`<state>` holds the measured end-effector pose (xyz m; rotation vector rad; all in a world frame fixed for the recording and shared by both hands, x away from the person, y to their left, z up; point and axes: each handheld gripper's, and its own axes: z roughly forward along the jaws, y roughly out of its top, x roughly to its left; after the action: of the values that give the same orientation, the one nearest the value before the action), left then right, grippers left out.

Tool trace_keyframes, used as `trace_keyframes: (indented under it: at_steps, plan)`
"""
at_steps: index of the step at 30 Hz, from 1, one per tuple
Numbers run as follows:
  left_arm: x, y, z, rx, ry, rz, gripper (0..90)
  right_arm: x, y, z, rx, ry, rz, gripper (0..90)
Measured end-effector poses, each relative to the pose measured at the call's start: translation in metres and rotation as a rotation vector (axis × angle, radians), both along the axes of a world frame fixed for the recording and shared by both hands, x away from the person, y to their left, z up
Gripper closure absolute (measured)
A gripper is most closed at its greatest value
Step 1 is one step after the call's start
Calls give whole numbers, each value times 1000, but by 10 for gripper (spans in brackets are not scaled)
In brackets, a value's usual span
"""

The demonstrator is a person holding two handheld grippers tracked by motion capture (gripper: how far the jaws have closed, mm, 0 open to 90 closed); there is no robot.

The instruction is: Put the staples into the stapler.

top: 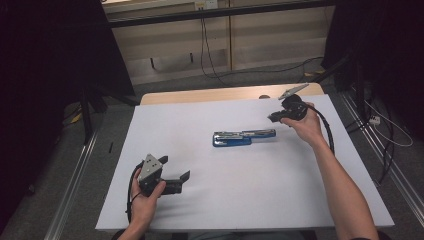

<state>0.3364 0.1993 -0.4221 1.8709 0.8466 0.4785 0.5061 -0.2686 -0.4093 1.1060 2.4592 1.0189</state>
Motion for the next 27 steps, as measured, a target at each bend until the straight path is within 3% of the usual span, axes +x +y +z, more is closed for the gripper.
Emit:
trace_keyframes:
  at_steps: [10, 27]
  plan:
    - [-1, 0, -1, 3, 10, -2, 40, -4, 13, 9, 32, -44, 47, 794]
    - [-1, 0, -1, 10, 7, -1, 41, -12, 40, 17, 54, -76, 145, 794]
